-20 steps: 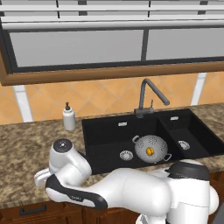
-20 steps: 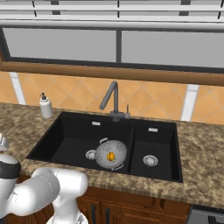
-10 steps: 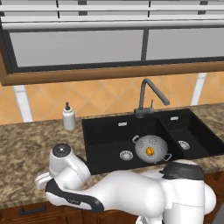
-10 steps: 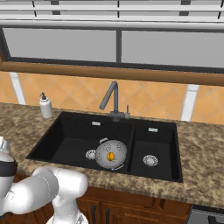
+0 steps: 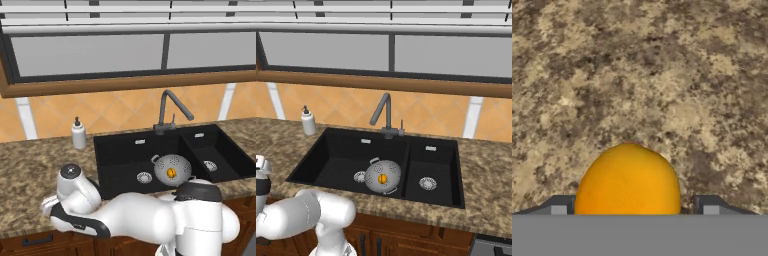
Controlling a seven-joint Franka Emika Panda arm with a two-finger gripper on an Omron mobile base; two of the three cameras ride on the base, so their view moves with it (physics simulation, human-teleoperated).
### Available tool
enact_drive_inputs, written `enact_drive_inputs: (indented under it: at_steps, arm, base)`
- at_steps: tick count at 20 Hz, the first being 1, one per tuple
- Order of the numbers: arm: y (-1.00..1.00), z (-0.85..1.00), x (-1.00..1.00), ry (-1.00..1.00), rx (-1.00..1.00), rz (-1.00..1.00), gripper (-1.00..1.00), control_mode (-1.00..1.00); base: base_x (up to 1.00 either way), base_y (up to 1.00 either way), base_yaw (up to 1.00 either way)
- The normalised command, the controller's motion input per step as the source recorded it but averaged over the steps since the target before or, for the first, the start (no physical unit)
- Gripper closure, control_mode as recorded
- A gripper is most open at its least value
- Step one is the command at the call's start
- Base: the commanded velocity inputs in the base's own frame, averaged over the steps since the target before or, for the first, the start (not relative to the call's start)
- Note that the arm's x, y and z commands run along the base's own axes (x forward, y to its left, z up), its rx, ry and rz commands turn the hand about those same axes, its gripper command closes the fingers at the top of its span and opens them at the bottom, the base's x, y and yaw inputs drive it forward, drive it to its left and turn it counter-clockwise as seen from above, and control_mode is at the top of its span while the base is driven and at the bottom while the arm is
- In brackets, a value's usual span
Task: Put the colander in the sink, put the orange, tangerine in the colander, and turn on the sink faucet and pour water over the colander.
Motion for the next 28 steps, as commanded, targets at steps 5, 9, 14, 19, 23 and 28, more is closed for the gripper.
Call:
enact_drive_inputs:
  at_steps: [5, 9, 14, 19, 23, 28]
  arm:
    - [0.0, -0.09, 0.09, 0.0, 0.0, 0.0, 1.0, -1.0]
    - [-0.2, 0.25, -0.23, -0.25, 0.0, -0.04, 1.0, -1.0]
    - [-0.65, 0.78, -0.08, -0.6, -0.16, -0.18, 1.0, -1.0]
    - [-0.86, 0.47, 0.11, -0.47, -0.25, -0.21, 1.0, -1.0]
    - [-0.99, 0.24, 0.52, -0.23, -0.23, -0.27, 1.0, -1.0]
    - [-0.99, 0.41, 0.77, -0.03, -0.06, -0.37, 1.0, -1.0]
  base:
    - [0.0, 0.0, 0.0]
    - [0.0, 0.0, 0.0]
    - [0.0, 0.0, 0.0]
    - [0.0, 0.0, 0.0]
    - [0.0, 0.0, 0.0]
    - [0.0, 0.0, 0.0]
